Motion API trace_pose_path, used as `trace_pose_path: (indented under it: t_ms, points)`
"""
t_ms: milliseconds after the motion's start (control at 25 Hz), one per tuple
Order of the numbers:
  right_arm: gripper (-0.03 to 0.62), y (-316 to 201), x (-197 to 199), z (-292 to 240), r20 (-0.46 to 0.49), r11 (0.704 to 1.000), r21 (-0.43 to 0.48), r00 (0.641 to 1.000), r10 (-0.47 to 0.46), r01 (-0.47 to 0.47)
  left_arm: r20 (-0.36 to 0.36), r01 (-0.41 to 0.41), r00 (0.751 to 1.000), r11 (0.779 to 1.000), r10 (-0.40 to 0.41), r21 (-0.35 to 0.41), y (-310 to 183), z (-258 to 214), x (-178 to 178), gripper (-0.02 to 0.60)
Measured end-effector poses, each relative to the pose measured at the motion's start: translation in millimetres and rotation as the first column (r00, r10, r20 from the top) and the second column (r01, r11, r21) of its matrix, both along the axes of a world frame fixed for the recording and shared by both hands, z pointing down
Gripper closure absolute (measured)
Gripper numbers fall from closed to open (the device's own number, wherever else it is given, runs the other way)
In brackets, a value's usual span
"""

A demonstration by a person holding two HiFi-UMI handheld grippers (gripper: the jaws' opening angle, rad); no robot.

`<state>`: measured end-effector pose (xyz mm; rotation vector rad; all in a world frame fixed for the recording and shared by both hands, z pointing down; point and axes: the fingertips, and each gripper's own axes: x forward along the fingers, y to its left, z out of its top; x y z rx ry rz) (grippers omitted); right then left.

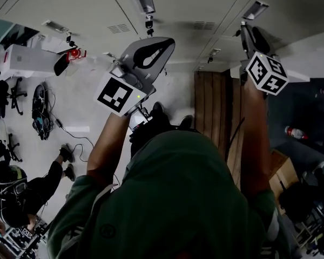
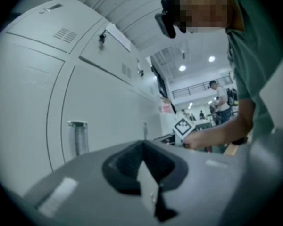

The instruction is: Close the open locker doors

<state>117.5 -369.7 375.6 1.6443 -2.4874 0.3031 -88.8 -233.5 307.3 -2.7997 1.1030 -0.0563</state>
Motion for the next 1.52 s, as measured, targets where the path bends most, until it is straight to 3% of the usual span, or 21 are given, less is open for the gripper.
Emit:
trace_pose_path:
  t_ms: [240, 440, 720, 960, 1120, 1520]
  points:
    - [0.468, 34, -12, -31, -0.035, 0.996, 0.074, 0.998, -0.043, 0.045, -0.013, 0.022, 1.000, 1.000, -0.022, 0.021, 12, -9, -5, 0.581]
    - [0.532, 74, -34, -61, -0.023, 0.978, 0.139, 0.988, -0.152, 0.154, -0.010, 0.025, 1.000, 0.999, -0.025, 0.034, 25, -12, -1, 0.581]
    - [0.568, 132, -60, -96, -0.017, 0.927, 0.198, 0.947, -0.322, 0.319, -0.006, 0.014, 1.000, 0.999, -0.014, 0.036, 40, -13, 12, 0.581]
    - [0.588, 177, -80, -101, -0.033, 0.870, 0.168, 0.885, -0.464, 0.463, -0.004, 0.003, 1.000, 1.000, -0.003, 0.029, 51, -11, 23, 0.581]
    - [0.589, 197, -83, -101, -0.043, 0.855, 0.152, 0.867, -0.496, 0.497, 0.000, -0.003, 1.000, 1.000, 0.003, 0.021, 56, -9, 30, 0.581]
    - [0.589, 216, -77, -97, -0.012, 0.854, 0.137, 0.863, -0.505, 0.502, 0.007, -0.019, 1.000, 1.000, 0.019, 0.013, 64, -5, 43, 0.581]
